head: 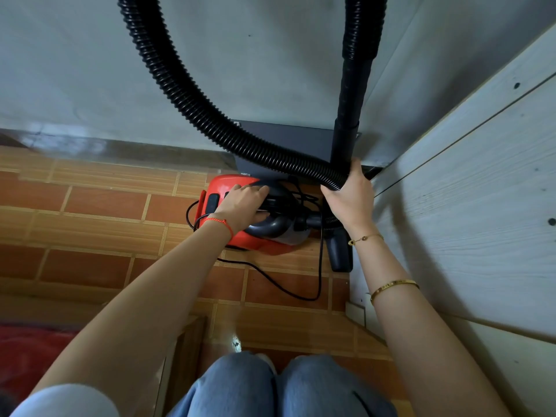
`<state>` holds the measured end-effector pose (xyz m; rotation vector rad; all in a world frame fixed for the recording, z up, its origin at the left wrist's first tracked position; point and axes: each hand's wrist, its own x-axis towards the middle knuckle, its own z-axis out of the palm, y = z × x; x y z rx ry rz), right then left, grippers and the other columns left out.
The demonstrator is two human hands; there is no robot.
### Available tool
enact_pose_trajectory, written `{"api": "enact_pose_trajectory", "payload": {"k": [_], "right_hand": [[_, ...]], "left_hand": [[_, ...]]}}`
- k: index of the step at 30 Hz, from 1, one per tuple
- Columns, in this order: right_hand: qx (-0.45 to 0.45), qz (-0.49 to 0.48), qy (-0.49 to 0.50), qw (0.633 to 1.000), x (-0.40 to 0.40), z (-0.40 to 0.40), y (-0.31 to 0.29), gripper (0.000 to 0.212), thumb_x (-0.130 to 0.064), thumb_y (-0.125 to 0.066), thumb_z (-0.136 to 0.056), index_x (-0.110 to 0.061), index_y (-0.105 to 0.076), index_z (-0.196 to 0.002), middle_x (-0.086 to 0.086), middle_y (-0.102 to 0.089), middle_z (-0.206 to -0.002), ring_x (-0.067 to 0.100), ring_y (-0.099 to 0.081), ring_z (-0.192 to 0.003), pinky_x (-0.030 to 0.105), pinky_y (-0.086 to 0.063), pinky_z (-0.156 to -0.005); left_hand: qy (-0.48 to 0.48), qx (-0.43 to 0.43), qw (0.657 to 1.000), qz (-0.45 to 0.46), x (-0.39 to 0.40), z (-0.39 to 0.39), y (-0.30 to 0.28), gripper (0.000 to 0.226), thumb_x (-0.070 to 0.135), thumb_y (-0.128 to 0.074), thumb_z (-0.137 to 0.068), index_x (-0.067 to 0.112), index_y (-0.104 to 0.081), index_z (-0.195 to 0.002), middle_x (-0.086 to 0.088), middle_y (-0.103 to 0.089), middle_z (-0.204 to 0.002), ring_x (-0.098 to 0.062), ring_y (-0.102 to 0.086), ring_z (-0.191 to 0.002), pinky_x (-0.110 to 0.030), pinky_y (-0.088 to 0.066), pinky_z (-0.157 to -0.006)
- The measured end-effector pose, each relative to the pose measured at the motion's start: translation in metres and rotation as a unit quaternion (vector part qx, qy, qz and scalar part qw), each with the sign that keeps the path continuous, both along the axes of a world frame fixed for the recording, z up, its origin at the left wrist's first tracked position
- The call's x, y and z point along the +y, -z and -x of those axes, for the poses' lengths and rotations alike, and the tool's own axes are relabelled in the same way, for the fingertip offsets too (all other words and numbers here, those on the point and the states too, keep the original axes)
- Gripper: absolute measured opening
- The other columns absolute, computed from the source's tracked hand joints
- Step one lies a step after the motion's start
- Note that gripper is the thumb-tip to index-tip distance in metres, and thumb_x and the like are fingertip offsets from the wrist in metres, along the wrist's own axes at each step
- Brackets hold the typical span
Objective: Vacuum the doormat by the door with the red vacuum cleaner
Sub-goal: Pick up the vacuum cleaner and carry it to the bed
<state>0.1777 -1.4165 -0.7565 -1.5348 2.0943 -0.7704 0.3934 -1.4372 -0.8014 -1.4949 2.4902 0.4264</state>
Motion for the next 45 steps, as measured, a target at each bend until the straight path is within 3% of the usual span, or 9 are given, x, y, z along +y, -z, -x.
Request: {"api": "enact_pose_trajectory", "payload": {"k": [6, 10, 13, 17, 23, 28, 34, 39, 45], "right_hand": [[0.006, -0.003, 0.004, 1.000, 0.002, 0.000, -0.004, 0.028, -0.020, -0.068, -0.079, -0.012, -0.057, -0.104, -0.001, -0.068, -0.088, 0.027, -0.066, -0.086, 0.023, -0.042, -0.066], [0.013, 0.003, 0.005, 1.000, 0.008, 0.000, -0.014, 0.028, -0.019, -0.067, -0.079, -0.014, -0.058, -0.105, 0.002, -0.070, -0.089, 0.028, -0.067, -0.086, 0.023, -0.042, -0.065], [0.012, 0.015, -0.002, 1.000, 0.015, -0.005, -0.034, 0.029, -0.020, -0.067, -0.079, -0.015, -0.060, -0.107, 0.002, -0.071, -0.089, 0.029, -0.067, -0.086, 0.025, -0.045, -0.065], [0.017, 0.016, -0.017, 1.000, 0.025, -0.012, -0.083, 0.031, -0.019, -0.066, -0.082, -0.014, -0.061, -0.112, 0.002, -0.072, -0.093, 0.027, -0.066, -0.090, 0.020, -0.036, -0.064], [0.015, 0.000, -0.044, 0.999, 0.049, -0.024, -0.182, 0.032, -0.021, -0.068, -0.080, -0.016, -0.060, -0.111, 0.002, -0.072, -0.091, 0.028, -0.067, -0.087, 0.023, -0.042, -0.065], [-0.004, 0.000, -0.087, 0.996, 0.069, -0.035, -0.288, 0.034, -0.017, -0.070, -0.079, -0.016, -0.061, -0.112, -0.002, -0.070, -0.088, 0.018, -0.066, -0.082, 0.009, -0.034, -0.055], [-0.027, 0.028, -0.112, 0.993, 0.087, -0.053, -0.415, 0.032, -0.018, -0.071, -0.081, -0.013, -0.060, -0.110, -0.006, -0.065, -0.085, 0.017, -0.065, -0.079, 0.024, -0.050, -0.064], [-0.025, 0.021, -0.134, 0.990, 0.103, -0.066, -0.498, 0.032, -0.019, -0.070, -0.082, -0.012, -0.059, -0.111, -0.008, -0.061, -0.081, 0.010, -0.057, -0.073, 0.024, -0.048, -0.064], [-0.029, 0.018, -0.152, 0.988, 0.125, -0.083, -0.563, 0.035, -0.020, -0.068, -0.083, -0.015, -0.057, -0.116, -0.004, -0.066, -0.088, 0.012, -0.060, -0.077, 0.024, -0.049, -0.067]], "left_hand": [[0.002, -0.043, 0.999, -0.011, -0.002, 0.007, -0.002, 0.025, 0.010, -0.055, -0.084, 0.007, -0.047, -0.107, -0.008, -0.065, -0.101, -0.028, -0.062, -0.090, -0.032, -0.039, -0.080], [-0.018, -0.021, 0.999, -0.046, 0.006, 0.002, -0.005, 0.028, 0.008, -0.057, -0.085, 0.007, -0.046, -0.110, -0.010, -0.064, -0.105, -0.030, -0.061, -0.094, -0.036, -0.043, -0.085], [-0.044, 0.010, 0.996, -0.076, 0.020, -0.006, -0.020, 0.029, 0.008, -0.059, -0.085, 0.007, -0.047, -0.111, -0.013, -0.065, -0.102, -0.033, -0.061, -0.092, -0.039, -0.046, -0.078], [-0.065, 0.028, 0.994, -0.083, 0.045, -0.011, -0.059, 0.032, 0.009, -0.062, -0.085, 0.006, -0.049, -0.113, -0.013, -0.066, -0.097, -0.031, -0.063, -0.088, -0.039, -0.049, -0.077], [-0.102, 0.052, 0.989, -0.098, 0.085, -0.026, -0.151, 0.047, 0.012, -0.064, -0.083, 0.012, -0.048, -0.127, -0.010, -0.068, -0.103, -0.029, -0.064, -0.094, -0.038, -0.049, -0.084], [-0.119, 0.059, 0.988, -0.079, 0.112, -0.039, -0.257, 0.050, 0.012, -0.065, -0.084, 0.011, -0.046, -0.130, -0.010, -0.068, -0.104, -0.028, -0.064, -0.095, -0.037, -0.049, -0.084], [-0.142, 0.064, 0.986, -0.058, 0.141, -0.057, -0.388, 0.038, 0.014, -0.065, -0.084, 0.007, -0.050, -0.119, -0.014, -0.067, -0.102, -0.033, -0.064, -0.092, -0.040, -0.050, -0.077], [-0.163, 0.062, 0.983, -0.057, 0.163, -0.071, -0.471, 0.035, 0.014, -0.064, -0.083, 0.007, -0.050, -0.114, -0.014, -0.067, -0.101, -0.034, -0.063, -0.091, -0.043, -0.050, -0.078], [-0.179, 0.048, 0.982, -0.049, 0.193, -0.086, -0.538, 0.035, 0.013, -0.063, -0.082, 0.005, -0.049, -0.113, -0.017, -0.066, -0.099, -0.037, -0.062, -0.090, -0.043, -0.048, -0.073]]}}
